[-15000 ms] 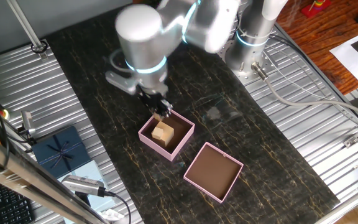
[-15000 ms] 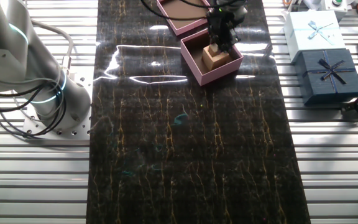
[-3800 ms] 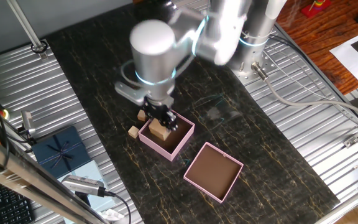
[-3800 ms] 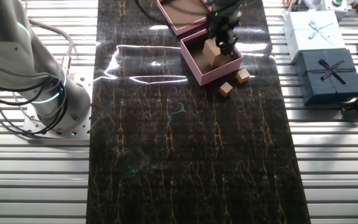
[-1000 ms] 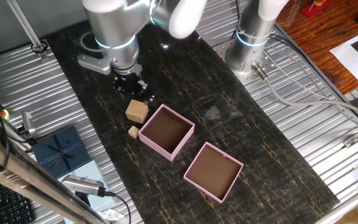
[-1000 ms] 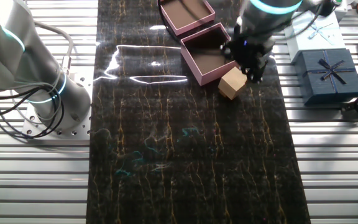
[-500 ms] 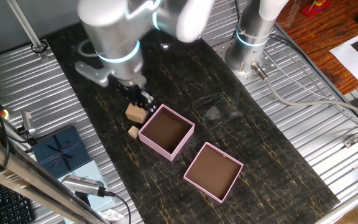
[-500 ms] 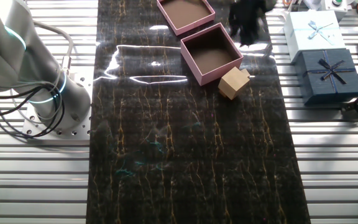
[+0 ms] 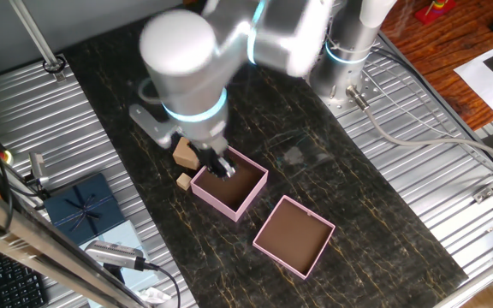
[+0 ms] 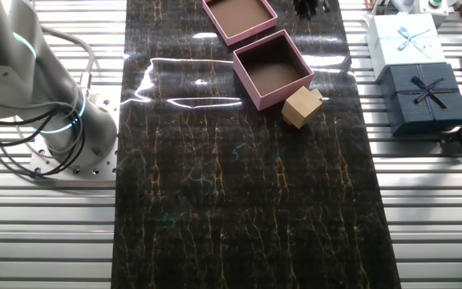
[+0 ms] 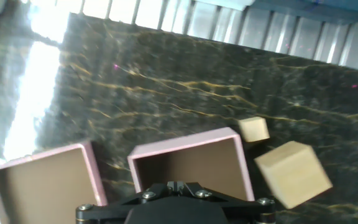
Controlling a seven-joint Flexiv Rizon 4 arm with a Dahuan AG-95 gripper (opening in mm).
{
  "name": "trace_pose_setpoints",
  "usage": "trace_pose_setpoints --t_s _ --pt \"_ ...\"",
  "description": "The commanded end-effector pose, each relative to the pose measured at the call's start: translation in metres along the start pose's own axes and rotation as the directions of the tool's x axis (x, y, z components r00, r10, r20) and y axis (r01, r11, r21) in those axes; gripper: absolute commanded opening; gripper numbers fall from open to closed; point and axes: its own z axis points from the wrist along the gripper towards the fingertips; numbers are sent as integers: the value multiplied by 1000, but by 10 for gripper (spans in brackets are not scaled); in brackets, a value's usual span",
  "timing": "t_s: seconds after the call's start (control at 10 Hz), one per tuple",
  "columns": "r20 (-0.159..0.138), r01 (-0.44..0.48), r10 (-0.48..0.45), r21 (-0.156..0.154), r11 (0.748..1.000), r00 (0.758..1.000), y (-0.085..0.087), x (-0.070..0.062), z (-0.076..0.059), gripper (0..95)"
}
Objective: Take everything out of the gift box
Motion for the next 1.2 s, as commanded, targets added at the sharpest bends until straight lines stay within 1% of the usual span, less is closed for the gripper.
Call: trace_pose_setpoints --t_s 0.1,0.6,0.7,1.0,1.2 --pt "5 -10 10 -4 1000 1000 7 1 -1 0" --pt "3 -25 25 -4 1000 1000 7 1 -1 0" --pt "3 -14 14 -3 1000 1000 7 2 -1 0" --pt "3 -44 44 -3 999 999 7 2 0 0" --pt "3 -44 44 -3 999 999 7 3 0 0"
